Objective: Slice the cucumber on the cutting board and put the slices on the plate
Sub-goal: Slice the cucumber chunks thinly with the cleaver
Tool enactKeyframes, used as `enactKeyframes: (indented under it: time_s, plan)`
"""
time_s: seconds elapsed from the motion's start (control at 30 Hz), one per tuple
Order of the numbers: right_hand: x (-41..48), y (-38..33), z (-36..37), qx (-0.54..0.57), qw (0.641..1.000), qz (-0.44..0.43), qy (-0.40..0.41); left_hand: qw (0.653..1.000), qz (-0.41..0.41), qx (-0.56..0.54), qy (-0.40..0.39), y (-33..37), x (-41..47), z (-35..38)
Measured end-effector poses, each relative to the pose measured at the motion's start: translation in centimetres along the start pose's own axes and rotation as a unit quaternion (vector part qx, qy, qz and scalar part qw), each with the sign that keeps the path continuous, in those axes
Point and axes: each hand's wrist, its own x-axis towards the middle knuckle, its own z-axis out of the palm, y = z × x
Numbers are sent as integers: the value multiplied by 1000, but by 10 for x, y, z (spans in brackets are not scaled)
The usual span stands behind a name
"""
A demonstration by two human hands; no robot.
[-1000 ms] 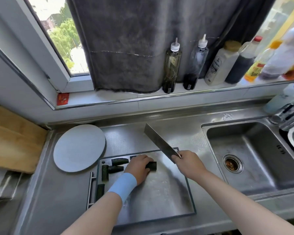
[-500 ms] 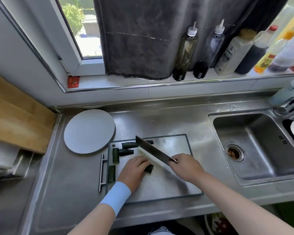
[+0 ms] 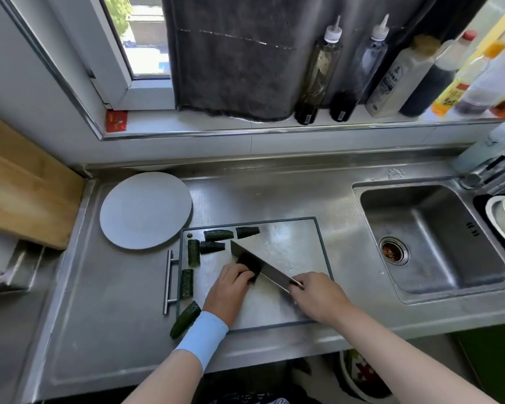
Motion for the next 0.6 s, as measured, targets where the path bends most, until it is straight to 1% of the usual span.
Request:
enactKeyframes:
  time_s: [0.17, 0.4, 0.6]
  plan:
    - [-1, 14, -6, -15, 999, -29, -11, 999, 3, 27, 29, 9, -9, 10]
    - [5, 14, -12, -53, 995, -81, -23, 996, -22, 57, 67, 21, -11, 20]
    - [7, 10, -4, -42, 993, -96, -46, 993, -32, 77, 89, 19, -21, 30]
